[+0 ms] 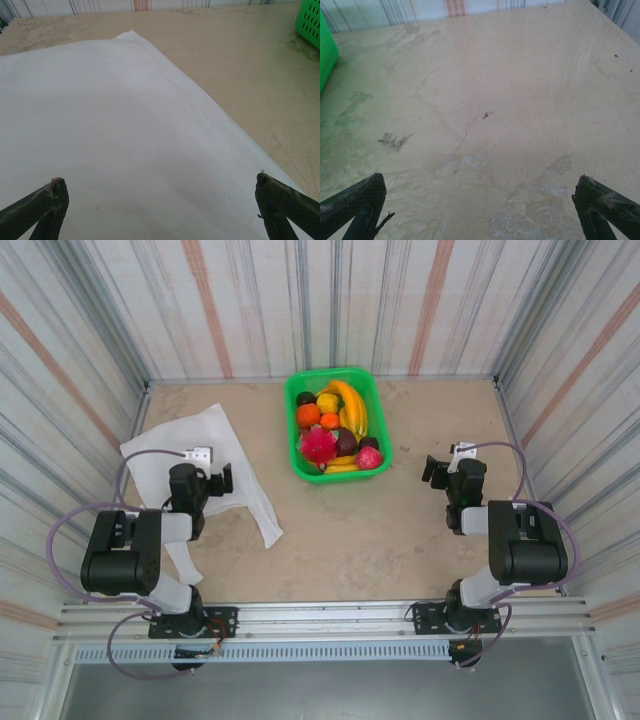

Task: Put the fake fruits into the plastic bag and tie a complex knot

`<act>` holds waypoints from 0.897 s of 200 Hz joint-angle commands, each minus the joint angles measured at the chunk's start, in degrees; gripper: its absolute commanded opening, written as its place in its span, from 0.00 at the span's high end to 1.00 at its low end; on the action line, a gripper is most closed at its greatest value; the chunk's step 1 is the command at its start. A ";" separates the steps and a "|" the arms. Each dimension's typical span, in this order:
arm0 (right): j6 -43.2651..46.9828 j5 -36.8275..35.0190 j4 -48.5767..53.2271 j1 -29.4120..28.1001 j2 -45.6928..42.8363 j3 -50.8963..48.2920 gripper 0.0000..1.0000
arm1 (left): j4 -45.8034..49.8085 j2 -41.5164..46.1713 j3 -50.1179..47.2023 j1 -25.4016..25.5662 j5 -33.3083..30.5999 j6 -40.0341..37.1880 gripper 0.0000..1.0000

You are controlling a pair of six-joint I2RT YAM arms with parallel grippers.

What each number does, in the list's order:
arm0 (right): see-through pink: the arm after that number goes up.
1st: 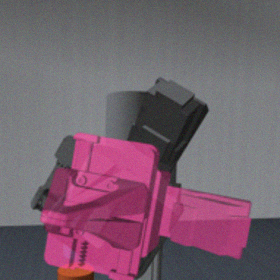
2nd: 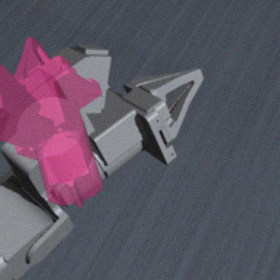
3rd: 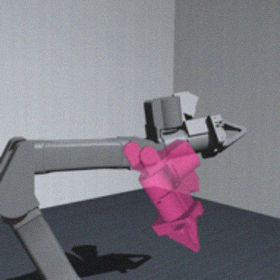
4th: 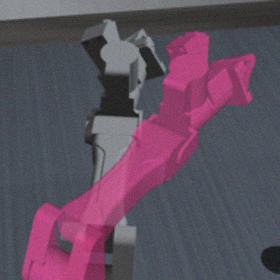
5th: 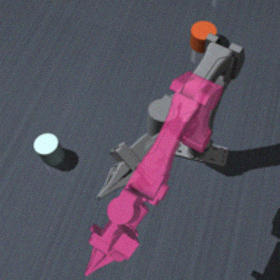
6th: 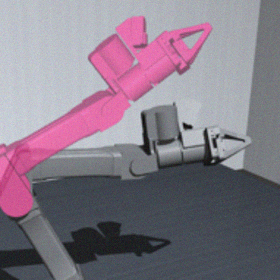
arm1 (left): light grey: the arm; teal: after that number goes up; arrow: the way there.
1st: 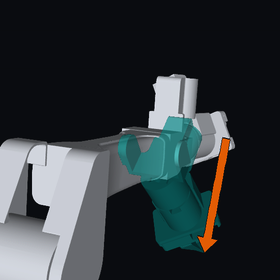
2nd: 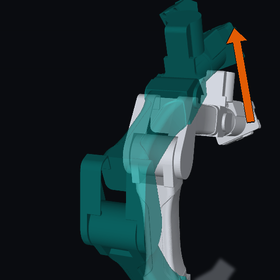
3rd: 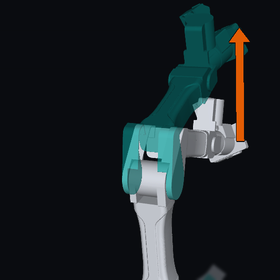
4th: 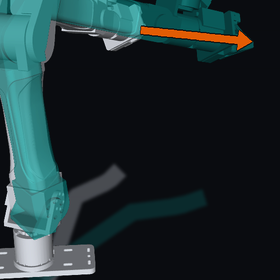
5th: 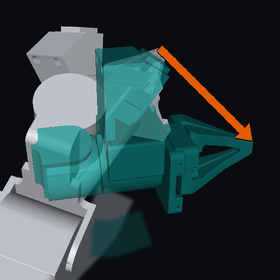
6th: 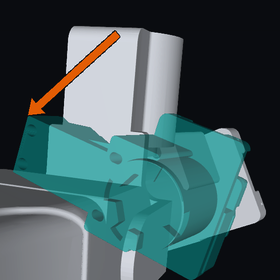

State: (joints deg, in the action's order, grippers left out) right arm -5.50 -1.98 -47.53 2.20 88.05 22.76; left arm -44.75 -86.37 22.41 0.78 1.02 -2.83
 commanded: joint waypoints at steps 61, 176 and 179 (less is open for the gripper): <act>-0.36 -0.25 -0.15 0.08 0.61 -0.09 0.01 | -0.16 -0.21 1.32 -0.03 0.44 -0.82 0.01; -0.87 -0.57 12.71 0.08 -7.75 3.18 0.01 | 12.98 9.72 4.81 1.37 0.39 -2.48 0.01; -0.91 -0.51 13.64 0.04 -8.52 3.37 0.01 | 13.85 10.55 5.16 1.55 0.22 -2.59 0.01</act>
State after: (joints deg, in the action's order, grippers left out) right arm -5.52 -1.93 -42.59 2.22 85.38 23.07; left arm -39.27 -82.87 23.49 1.21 1.45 -3.25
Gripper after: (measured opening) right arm 0.989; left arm 0.986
